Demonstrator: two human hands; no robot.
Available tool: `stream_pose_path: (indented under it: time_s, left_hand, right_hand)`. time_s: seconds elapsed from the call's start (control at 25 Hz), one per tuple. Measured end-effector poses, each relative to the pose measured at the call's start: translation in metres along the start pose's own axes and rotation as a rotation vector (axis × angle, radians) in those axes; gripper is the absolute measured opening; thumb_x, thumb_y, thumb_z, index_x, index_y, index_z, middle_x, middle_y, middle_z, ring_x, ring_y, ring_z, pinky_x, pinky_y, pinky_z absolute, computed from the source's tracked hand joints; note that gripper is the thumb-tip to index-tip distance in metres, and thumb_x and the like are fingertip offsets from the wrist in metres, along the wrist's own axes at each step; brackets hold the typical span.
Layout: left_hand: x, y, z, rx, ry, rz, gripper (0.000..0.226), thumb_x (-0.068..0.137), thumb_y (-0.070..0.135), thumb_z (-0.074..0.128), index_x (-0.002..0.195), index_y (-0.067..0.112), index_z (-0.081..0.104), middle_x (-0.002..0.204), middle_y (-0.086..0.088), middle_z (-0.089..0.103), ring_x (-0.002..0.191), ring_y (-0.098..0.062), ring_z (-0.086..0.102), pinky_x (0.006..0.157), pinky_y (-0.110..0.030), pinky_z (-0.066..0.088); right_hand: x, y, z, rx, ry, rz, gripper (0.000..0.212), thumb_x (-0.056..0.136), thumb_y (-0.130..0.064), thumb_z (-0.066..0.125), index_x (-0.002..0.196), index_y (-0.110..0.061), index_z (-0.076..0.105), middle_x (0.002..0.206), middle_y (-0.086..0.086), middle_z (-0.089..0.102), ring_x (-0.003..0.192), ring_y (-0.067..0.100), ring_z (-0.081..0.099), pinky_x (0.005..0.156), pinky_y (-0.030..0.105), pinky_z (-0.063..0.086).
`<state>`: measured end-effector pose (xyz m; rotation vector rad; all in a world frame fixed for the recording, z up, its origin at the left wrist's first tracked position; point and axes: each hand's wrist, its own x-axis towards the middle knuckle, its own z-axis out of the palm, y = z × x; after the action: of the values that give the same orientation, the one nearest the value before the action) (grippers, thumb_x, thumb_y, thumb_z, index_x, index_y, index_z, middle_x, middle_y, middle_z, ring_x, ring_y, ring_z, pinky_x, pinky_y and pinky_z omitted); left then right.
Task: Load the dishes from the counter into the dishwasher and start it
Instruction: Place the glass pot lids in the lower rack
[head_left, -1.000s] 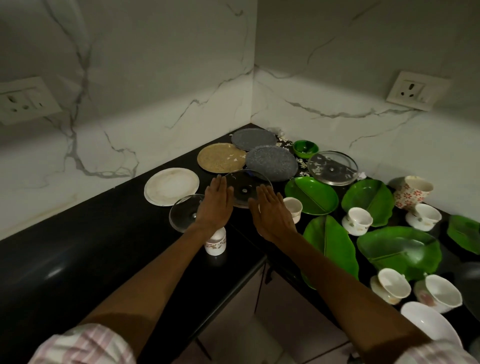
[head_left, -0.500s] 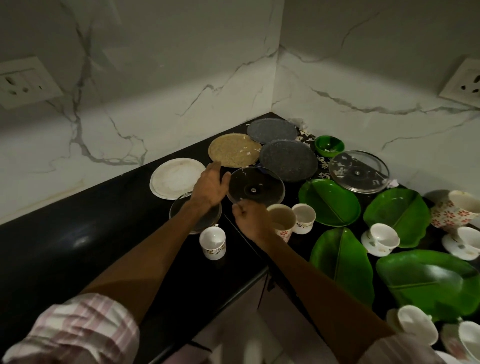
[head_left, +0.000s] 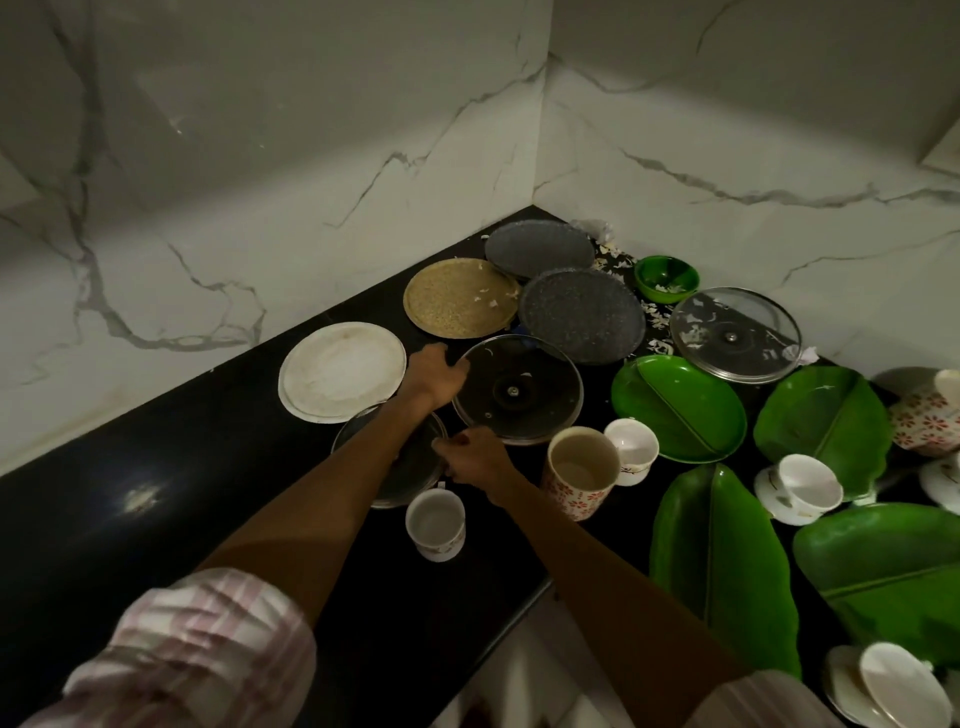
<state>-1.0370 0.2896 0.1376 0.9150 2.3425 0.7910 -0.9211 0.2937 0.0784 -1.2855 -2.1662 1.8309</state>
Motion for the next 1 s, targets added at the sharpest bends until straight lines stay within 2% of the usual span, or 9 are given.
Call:
stream_pose_path:
  time_s: [0.08, 0.16, 0.28, 0.4, 0.48, 0.56, 0.72, 0.84, 1.0]
  left_hand:
    - [0.014, -0.006, 0.005, -0.021, -0.074, -0.038, 0.033, 0.097, 0.031, 0.055, 0.117, 0.005, 0.059, 0.114, -0.013, 0.065, 0.083, -0.015, 0.061, 0.062, -0.021, 0.045]
    - [0.022, -0.010, 0.010, -0.057, -0.136, -0.080, 0.030, 0.096, 0.029, 0.056, 0.113, 0.006, 0.062, 0.102, -0.009, 0.067, 0.074, -0.010, 0.060, 0.055, -0.020, 0.043]
    - [0.029, -0.013, 0.016, -0.212, -0.218, -0.182, 0.029, 0.097, 0.024, 0.057, 0.116, 0.003, 0.061, 0.099, -0.012, 0.069, 0.081, -0.017, 0.066, 0.064, -0.026, 0.054]
    - [0.030, -0.011, 0.018, -0.340, -0.297, -0.223, 0.031, 0.099, 0.020, 0.053, 0.123, 0.000, 0.056, 0.097, -0.017, 0.070, 0.077, -0.019, 0.068, 0.066, -0.030, 0.058]
    - [0.031, -0.010, 0.017, -0.423, -0.329, -0.237, 0.033, 0.101, 0.018, 0.050, 0.128, -0.001, 0.051, 0.095, -0.019, 0.071, 0.074, -0.021, 0.069, 0.069, -0.033, 0.059]
    - [0.031, -0.005, 0.017, -0.477, -0.342, -0.230, 0.034, 0.102, 0.016, 0.047, 0.130, -0.004, 0.047, 0.095, -0.022, 0.071, 0.077, -0.026, 0.071, 0.075, -0.038, 0.060]
    - [0.025, 0.012, 0.013, -0.457, -0.309, -0.161, 0.034, 0.103, 0.014, 0.044, 0.131, -0.005, 0.044, 0.094, -0.025, 0.071, 0.071, -0.027, 0.072, 0.062, -0.033, 0.060]
    - [0.024, 0.020, -0.001, -0.484, -0.232, -0.097, 0.030, 0.102, 0.010, 0.044, 0.128, -0.004, 0.046, 0.091, -0.024, 0.071, 0.075, -0.033, 0.072, 0.071, -0.039, 0.061]
    - [0.017, 0.036, -0.035, -0.525, -0.074, 0.036, 0.024, 0.100, 0.011, 0.050, 0.121, 0.001, 0.049, 0.083, -0.014, 0.072, 0.069, -0.023, 0.072, 0.069, -0.034, 0.061]
  right_hand:
    - [0.005, 0.001, 0.008, 0.105, -0.046, 0.094, 0.021, 0.091, -0.025, 0.063, 0.091, -0.004, 0.065, 0.087, 0.013, 0.063, 0.078, 0.021, 0.062, 0.082, 0.039, 0.056]
    - [0.009, 0.001, 0.015, 0.136, -0.092, 0.151, 0.024, 0.091, -0.026, 0.065, 0.100, -0.003, 0.067, 0.095, 0.011, 0.067, 0.077, 0.017, 0.063, 0.067, 0.029, 0.053]
    - [0.014, 0.001, 0.024, 0.165, -0.126, 0.205, 0.034, 0.090, -0.030, 0.066, 0.109, -0.002, 0.068, 0.107, 0.013, 0.071, 0.084, 0.022, 0.066, 0.059, 0.023, 0.047]
    - [0.018, -0.001, 0.026, 0.205, -0.125, 0.224, 0.034, 0.090, -0.030, 0.066, 0.106, 0.000, 0.068, 0.097, 0.012, 0.072, 0.080, 0.024, 0.067, 0.063, 0.028, 0.052]
    - [0.020, 0.001, 0.025, 0.265, -0.140, 0.241, 0.036, 0.090, -0.028, 0.068, 0.110, 0.001, 0.068, 0.105, 0.019, 0.072, 0.085, 0.028, 0.067, 0.070, 0.033, 0.054]
    - [0.018, 0.001, 0.024, 0.307, -0.145, 0.263, 0.034, 0.089, -0.027, 0.069, 0.111, -0.001, 0.068, 0.110, 0.019, 0.070, 0.083, 0.025, 0.067, 0.069, 0.031, 0.052]
    - [0.017, -0.001, 0.025, 0.341, -0.103, 0.280, 0.022, 0.089, -0.023, 0.070, 0.103, -0.007, 0.069, 0.113, 0.020, 0.069, 0.084, 0.025, 0.063, 0.072, 0.032, 0.050]
    - [0.013, -0.001, 0.025, 0.349, -0.045, 0.262, 0.028, 0.088, -0.023, 0.070, 0.110, -0.006, 0.069, 0.110, 0.015, 0.070, 0.088, 0.023, 0.067, 0.077, 0.034, 0.055]
    - [0.005, -0.011, 0.014, 0.521, 0.030, 0.228, 0.025, 0.089, -0.014, 0.069, 0.111, -0.005, 0.066, 0.106, 0.015, 0.071, 0.096, 0.030, 0.069, 0.081, 0.041, 0.059]
